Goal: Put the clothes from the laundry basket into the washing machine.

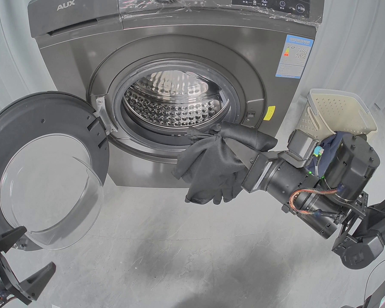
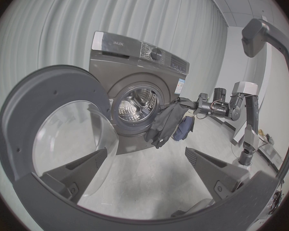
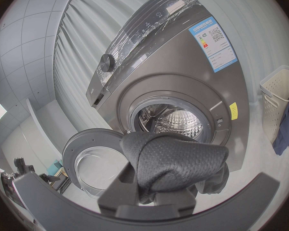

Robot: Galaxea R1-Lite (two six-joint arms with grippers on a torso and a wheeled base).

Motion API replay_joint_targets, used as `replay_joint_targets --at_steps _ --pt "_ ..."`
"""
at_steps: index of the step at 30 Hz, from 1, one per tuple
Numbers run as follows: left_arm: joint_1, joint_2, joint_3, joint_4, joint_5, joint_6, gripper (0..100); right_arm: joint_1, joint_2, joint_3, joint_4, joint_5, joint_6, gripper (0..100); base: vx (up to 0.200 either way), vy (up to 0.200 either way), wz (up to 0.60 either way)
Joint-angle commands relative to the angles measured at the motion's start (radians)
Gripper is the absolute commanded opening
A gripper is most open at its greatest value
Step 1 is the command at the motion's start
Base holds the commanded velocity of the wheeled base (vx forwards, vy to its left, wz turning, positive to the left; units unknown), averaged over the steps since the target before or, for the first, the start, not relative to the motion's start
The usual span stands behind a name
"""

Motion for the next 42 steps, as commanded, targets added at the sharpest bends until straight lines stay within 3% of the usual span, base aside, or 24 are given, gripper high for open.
replay_joint_targets --at_steps 1,3,6,13,15,19,42 --pt "-0.095 0.324 0.01 -0.153 -0.03 0.044 100 0.026 0.1 -0.088 -0.024 -0.012 0.002 0 0.0 0.0 0.0" --pt "-0.158 0.361 0.004 -0.16 -0.028 0.054 100 0.037 0.13 -0.111 -0.027 -0.023 0.002 0 0.0 0.0 0.0" --pt "-0.221 0.426 -0.022 -0.163 -0.018 0.04 100 0.032 0.141 -0.134 -0.021 -0.033 0.001 0 0.0 0.0 0.0" --pt "-0.308 0.642 -0.06 -0.297 -0.027 0.037 100 0.034 0.138 -0.155 0.01 0.02 0.024 0 0.0 0.0 0.0" --pt "-0.344 0.703 -0.065 -0.346 -0.025 0.023 100 0.034 0.133 -0.163 0.023 0.04 0.031 0 0.0 0.0 0.0" --pt "-0.396 0.837 -0.096 -0.419 -0.022 0.014 100 0.037 0.132 -0.164 0.031 0.042 0.033 0 0.0 0.0 0.0" --pt "-0.41 1.3 -0.255 -0.723 -0.034 -0.063 100 0.049 0.11 -0.16 0.025 0.016 0.037 0 0.0 0.0 0.0"
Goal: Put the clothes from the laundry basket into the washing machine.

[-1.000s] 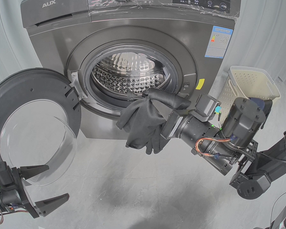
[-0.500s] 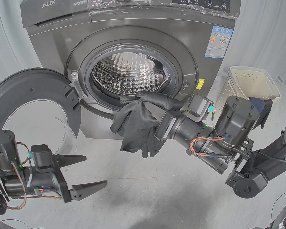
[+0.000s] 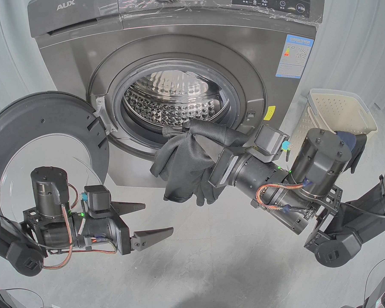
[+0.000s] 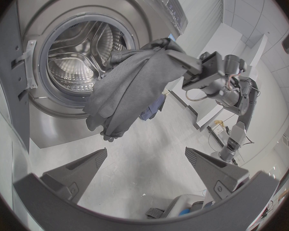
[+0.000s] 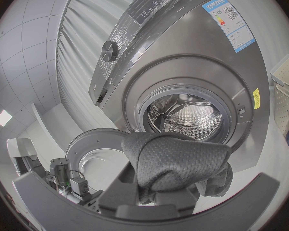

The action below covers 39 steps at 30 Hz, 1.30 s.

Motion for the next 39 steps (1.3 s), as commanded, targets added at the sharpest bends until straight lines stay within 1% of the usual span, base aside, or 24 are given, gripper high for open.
replay_joint_targets --at_steps 1,5,12,14,17,26,30,31,36,37,39 --pt "0.01 0.139 -0.056 -0.052 0.002 -0.009 100 0.008 -0.016 0.006 0.001 -0.003 0.0 0 0.0 0.0 0.0" --pt "0.008 0.196 -0.086 -0.087 0.008 -0.011 100 0.02 -0.021 0.013 -0.002 -0.003 0.0 0 0.0 0.0 0.0" --pt "0.01 0.292 -0.152 -0.153 0.016 -0.014 100 0.022 -0.039 0.033 -0.002 -0.003 0.0 0 0.0 0.0 0.0" --pt "0.008 0.309 -0.163 -0.178 0.017 -0.025 100 0.022 -0.041 0.033 -0.002 -0.003 0.0 0 0.0 0.0 0.0" --pt "0.004 0.325 -0.18 -0.192 0.019 -0.036 100 0.033 -0.05 0.035 -0.002 -0.003 0.001 0 0.0 0.0 0.0" --pt "-0.002 0.357 -0.221 -0.218 0.019 -0.039 100 0.034 -0.045 0.035 -0.004 -0.003 0.003 0 0.0 0.0 0.0" --pt "-0.001 0.377 -0.229 -0.269 0.025 -0.042 100 0.039 -0.044 0.046 -0.004 -0.004 0.014 0 0.0 0.0 0.0" --pt "-0.001 0.377 -0.229 -0.269 0.025 -0.042 100 0.039 -0.044 0.046 -0.004 -0.004 0.014 0 0.0 0.0 0.0" --pt "-0.004 0.437 -0.241 -0.344 0.028 -0.045 100 0.04 -0.041 0.047 -0.005 -0.004 0.015 0 0.0 0.0 0.0" --pt "-0.005 0.453 -0.238 -0.37 0.034 -0.045 0 0.039 -0.036 0.047 -0.005 -0.004 0.015 0 0.0 0.0 0.0" --pt "-0.016 0.466 -0.231 -0.391 0.037 -0.045 0 0.037 -0.033 0.047 -0.005 -0.004 0.015 0 0.0 0.0 0.0"
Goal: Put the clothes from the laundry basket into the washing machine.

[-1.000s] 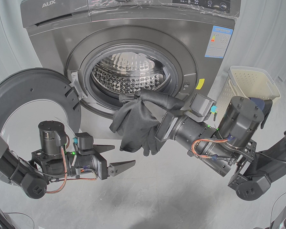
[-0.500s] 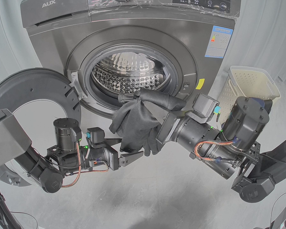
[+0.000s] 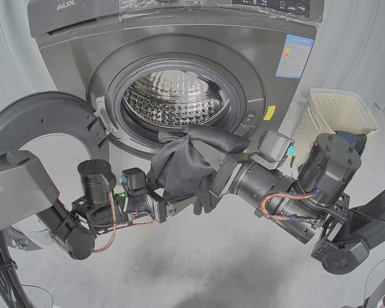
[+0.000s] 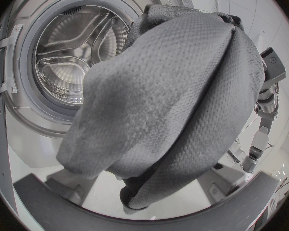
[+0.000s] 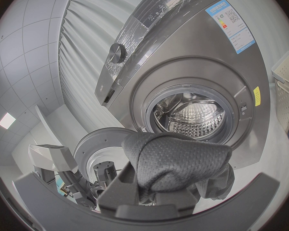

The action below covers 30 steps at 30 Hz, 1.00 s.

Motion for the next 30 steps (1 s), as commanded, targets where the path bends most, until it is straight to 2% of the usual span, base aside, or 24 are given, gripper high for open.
replay_joint_targets --at_steps 1,8,14,19,20,24,27,30 --pt "-0.016 0.051 0.01 -0.038 0.006 0.0 0 -0.002 0.01 0.0 -0.001 0.0 0.0 0 0.0 0.0 0.0" --pt "-0.046 0.019 0.045 -0.07 0.012 -0.002 0 -0.002 0.012 0.008 -0.002 0.0 0.001 0 0.0 0.0 0.0" --pt "-0.123 -0.106 0.189 -0.105 0.042 -0.008 0 0.001 0.012 0.04 -0.014 0.001 -0.002 0 0.0 0.0 0.0" --pt "-0.164 -0.159 0.258 -0.127 0.055 -0.01 0 0.001 0.016 0.062 -0.018 0.001 -0.002 0 0.0 0.0 0.0" --pt "-0.174 -0.178 0.275 -0.136 0.065 -0.011 0 0.001 0.016 0.068 -0.018 0.003 -0.003 100 0.0 0.0 0.0" --pt "-0.186 -0.21 0.278 -0.144 0.081 -0.014 0 0.002 0.016 0.083 -0.016 0.009 -0.006 100 0.0 0.0 0.0" --pt "-0.184 -0.234 0.255 -0.144 0.088 -0.033 0 0.012 0.008 0.118 -0.016 0.011 -0.014 100 0.0 0.0 0.0" --pt "-0.181 -0.239 0.237 -0.144 0.099 -0.037 0 0.013 -0.002 0.148 -0.018 0.011 -0.016 100 0.0 0.0 0.0"
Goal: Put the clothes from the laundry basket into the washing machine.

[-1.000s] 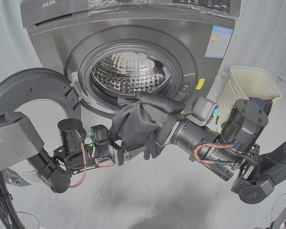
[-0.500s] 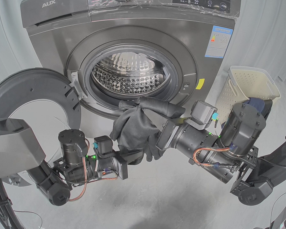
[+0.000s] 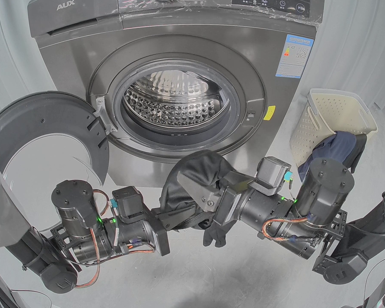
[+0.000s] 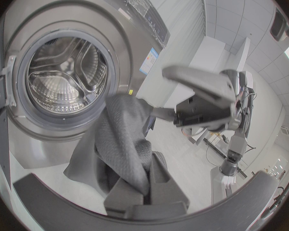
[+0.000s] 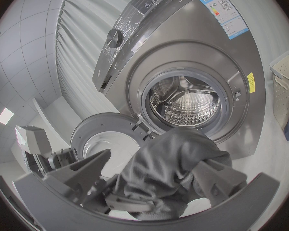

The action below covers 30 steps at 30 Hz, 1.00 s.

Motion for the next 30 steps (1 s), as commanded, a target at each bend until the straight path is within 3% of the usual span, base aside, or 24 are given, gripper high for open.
replay_joint_targets --at_steps 1,8,13,18,30 --pt "0.001 -0.039 -0.024 -0.001 0.01 -0.006 0 0.005 -0.019 0.038 -0.002 0.001 -0.001 100 0.0 0.0 0.0" --pt "0.004 -0.04 -0.046 -0.016 0.041 -0.034 0 0.0 -0.054 0.075 0.0 0.001 -0.001 100 0.0 0.0 0.0" --pt "0.007 -0.043 -0.055 -0.036 0.088 -0.044 0 -0.021 -0.079 0.098 0.001 -0.007 -0.004 100 0.0 0.0 0.0" --pt "0.0 -0.075 -0.046 -0.081 0.134 -0.049 0 -0.063 -0.08 0.161 -0.002 -0.007 -0.073 100 0.0 0.0 0.0" --pt "0.0 -0.213 0.023 -0.145 0.13 -0.104 0 -0.086 -0.044 0.19 0.0 -0.004 -0.116 100 0.0 0.0 0.0"
